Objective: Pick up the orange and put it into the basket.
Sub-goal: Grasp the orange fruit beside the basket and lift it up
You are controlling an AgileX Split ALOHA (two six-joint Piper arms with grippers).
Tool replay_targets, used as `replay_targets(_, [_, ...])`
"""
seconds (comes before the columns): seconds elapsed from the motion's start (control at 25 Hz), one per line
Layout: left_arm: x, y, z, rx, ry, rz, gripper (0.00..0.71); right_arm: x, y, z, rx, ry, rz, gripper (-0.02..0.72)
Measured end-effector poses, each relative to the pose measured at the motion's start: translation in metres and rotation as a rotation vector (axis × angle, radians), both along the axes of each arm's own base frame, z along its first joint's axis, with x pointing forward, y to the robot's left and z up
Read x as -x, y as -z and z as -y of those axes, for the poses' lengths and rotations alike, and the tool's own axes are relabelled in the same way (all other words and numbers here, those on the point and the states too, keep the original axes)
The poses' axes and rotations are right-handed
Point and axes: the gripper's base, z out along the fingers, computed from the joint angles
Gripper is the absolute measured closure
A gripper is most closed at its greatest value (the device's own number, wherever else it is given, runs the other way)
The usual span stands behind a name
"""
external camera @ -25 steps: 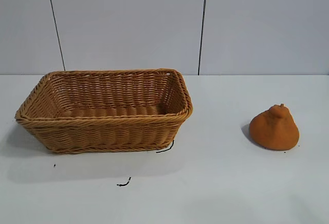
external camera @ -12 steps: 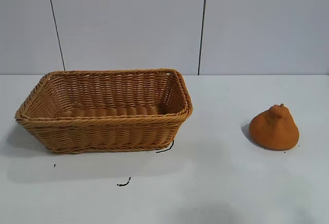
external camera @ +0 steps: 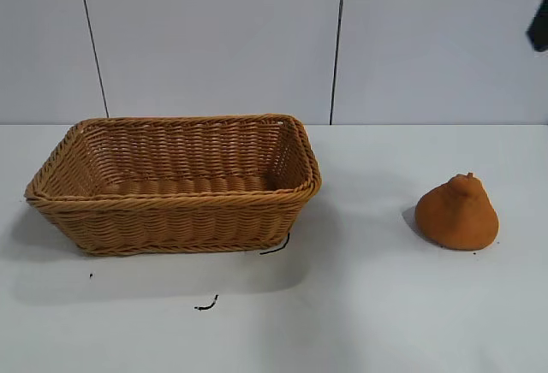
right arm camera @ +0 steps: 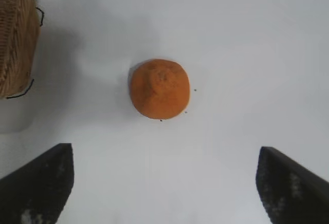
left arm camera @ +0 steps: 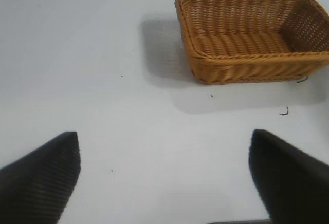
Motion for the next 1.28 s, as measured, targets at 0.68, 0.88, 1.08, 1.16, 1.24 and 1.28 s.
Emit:
replay_targets(0.68, [0.000,0.000,0.000,0.000,0.000,0.000,0.071,-0.035,0.125,-0.001,-0.001,0.055,-0.205,0.041])
replay_targets(0.88, [0.000,0.000,0.000,0.000,0.000,0.000,0.071,-0.035,0.130,-0.001,-0.009,0.065,-0.217,0.210])
replay_targets(1.08, [0.000,0.000,0.000,0.000,0.000,0.000,0.071,-0.035,0.113,-0.001,-0.011,0.058,-0.180,0.494])
replay_targets(1.16, [0.000,0.000,0.000,0.000,0.000,0.000,0.071,-0.035,0.097,-0.002,-0.011,0.042,-0.148,0.518])
replay_targets(1.24, [0.000,0.000,0.000,0.000,0.000,0.000,0.071,-0.038,0.072,-0.002,-0.012,0.030,-0.092,0.526])
replay_targets(1.28, [0.000,0.000,0.000,0.000,0.000,0.000,0.071,-0.040,0.056,-0.002,-0.014,0.024,-0.061,0.527])
